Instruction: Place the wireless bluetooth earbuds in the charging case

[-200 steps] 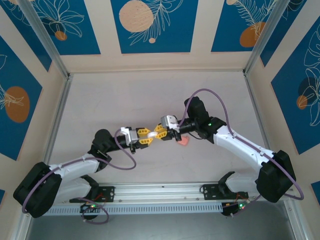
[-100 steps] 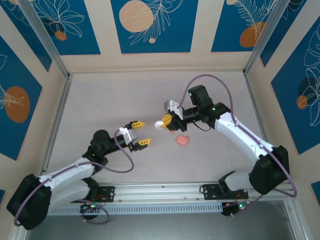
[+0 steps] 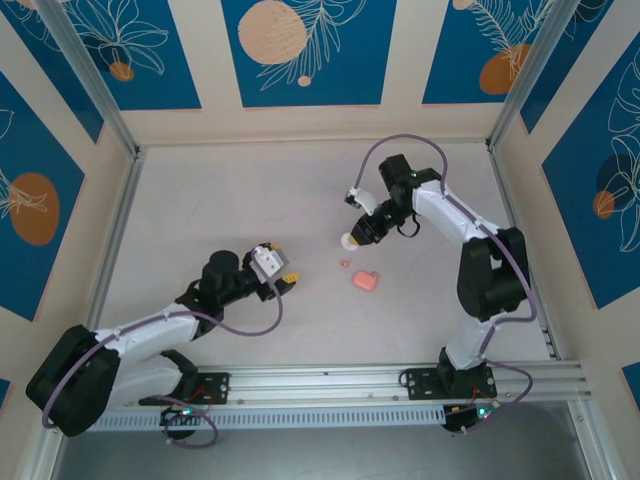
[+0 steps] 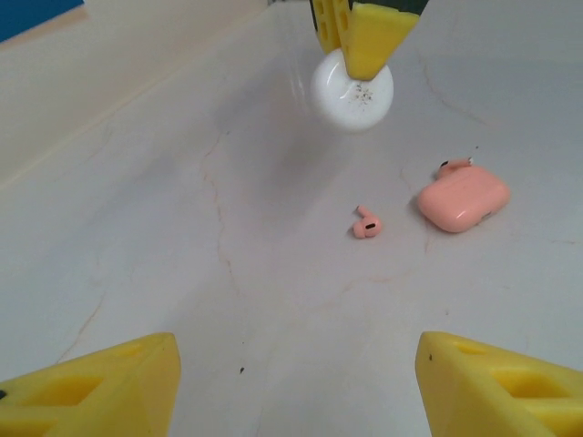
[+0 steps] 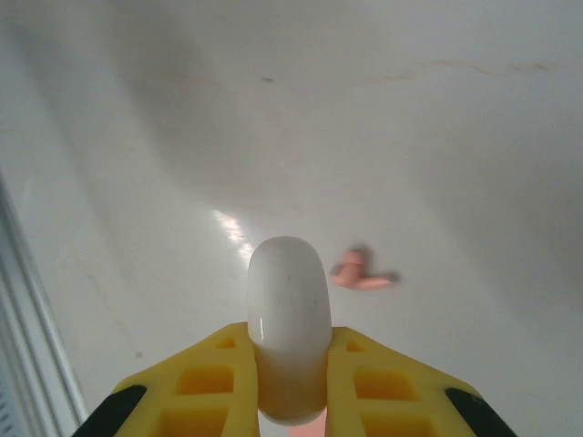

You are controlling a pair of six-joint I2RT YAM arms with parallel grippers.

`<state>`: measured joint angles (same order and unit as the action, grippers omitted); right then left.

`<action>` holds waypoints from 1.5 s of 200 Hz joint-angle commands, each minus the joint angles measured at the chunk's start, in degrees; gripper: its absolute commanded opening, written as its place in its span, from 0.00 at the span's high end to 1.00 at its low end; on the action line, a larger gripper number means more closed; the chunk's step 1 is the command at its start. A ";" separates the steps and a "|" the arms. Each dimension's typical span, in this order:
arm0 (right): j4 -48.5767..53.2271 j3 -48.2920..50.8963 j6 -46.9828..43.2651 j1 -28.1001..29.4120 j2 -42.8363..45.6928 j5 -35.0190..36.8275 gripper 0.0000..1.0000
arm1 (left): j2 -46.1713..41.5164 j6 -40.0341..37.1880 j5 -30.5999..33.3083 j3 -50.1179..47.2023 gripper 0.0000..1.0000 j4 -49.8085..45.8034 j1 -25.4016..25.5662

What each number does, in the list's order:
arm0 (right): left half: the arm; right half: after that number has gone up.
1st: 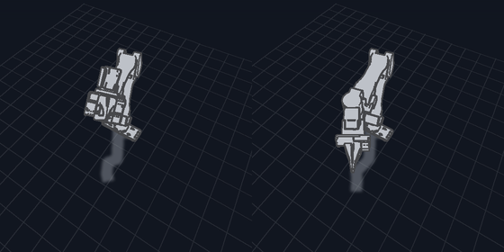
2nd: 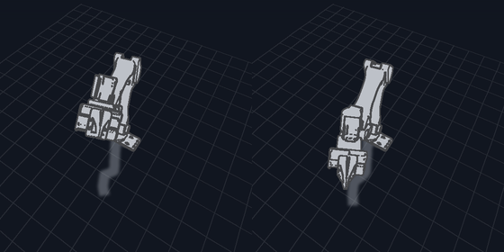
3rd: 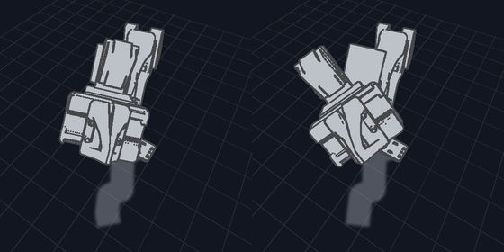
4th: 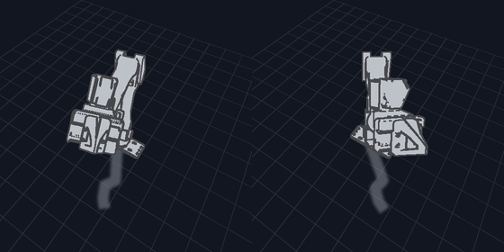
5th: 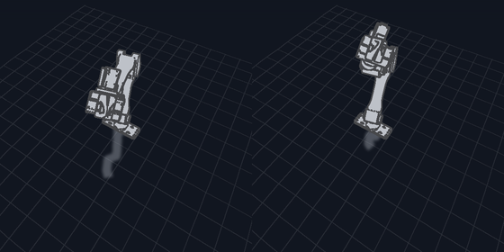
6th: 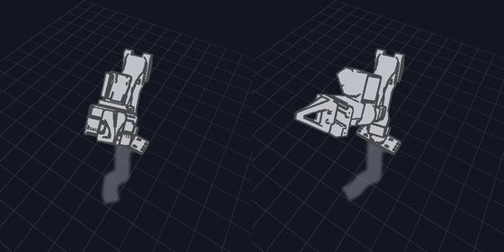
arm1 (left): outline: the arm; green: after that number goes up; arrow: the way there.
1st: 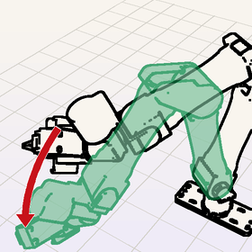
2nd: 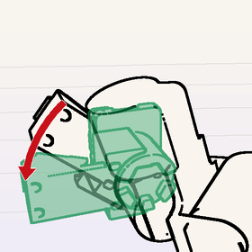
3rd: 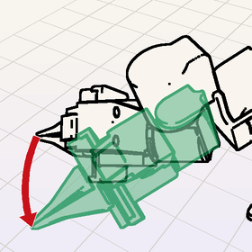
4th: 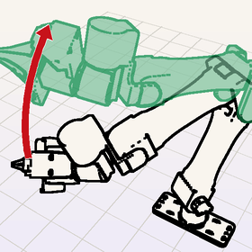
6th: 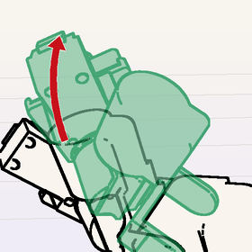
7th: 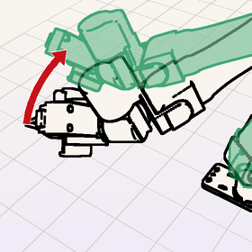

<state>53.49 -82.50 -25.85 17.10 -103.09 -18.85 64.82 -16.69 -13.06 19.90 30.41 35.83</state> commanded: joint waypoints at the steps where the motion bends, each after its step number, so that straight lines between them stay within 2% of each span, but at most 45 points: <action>1: 6.07 -4.39 1.47 -3.26 -4.29 3.04 0.90 | 1.80 -0.28 1.19 2.40 0.32 -0.32 0.55; 72: 11.19 -11.10 2.02 -11.63 -14.39 1.58 0.90 | 6.66 -0.56 1.35 4.49 0.32 0.25 0.55; 195: 16.01 -15.80 -0.72 -14.60 -22.96 1.14 0.88 | 13.10 0.52 -1.56 8.55 0.34 1.49 0.64; 255: 17.52 -17.24 -0.76 -14.74 -25.92 1.46 0.82 | 13.05 0.95 -1.71 8.11 0.34 2.37 0.64; 276: 17.34 -18.18 1.14 -14.97 -26.63 2.50 0.76 | 13.22 0.89 -1.79 8.11 0.34 2.51 0.63; 300: 17.01 -18.74 1.58 -15.00 -26.46 2.98 0.64 | 13.41 1.04 -1.87 8.22 0.34 2.88 0.73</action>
<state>69.89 -99.50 -25.21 2.52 -128.18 -16.82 77.69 -16.45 -13.47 27.03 31.27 35.83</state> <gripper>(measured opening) 0.322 0.663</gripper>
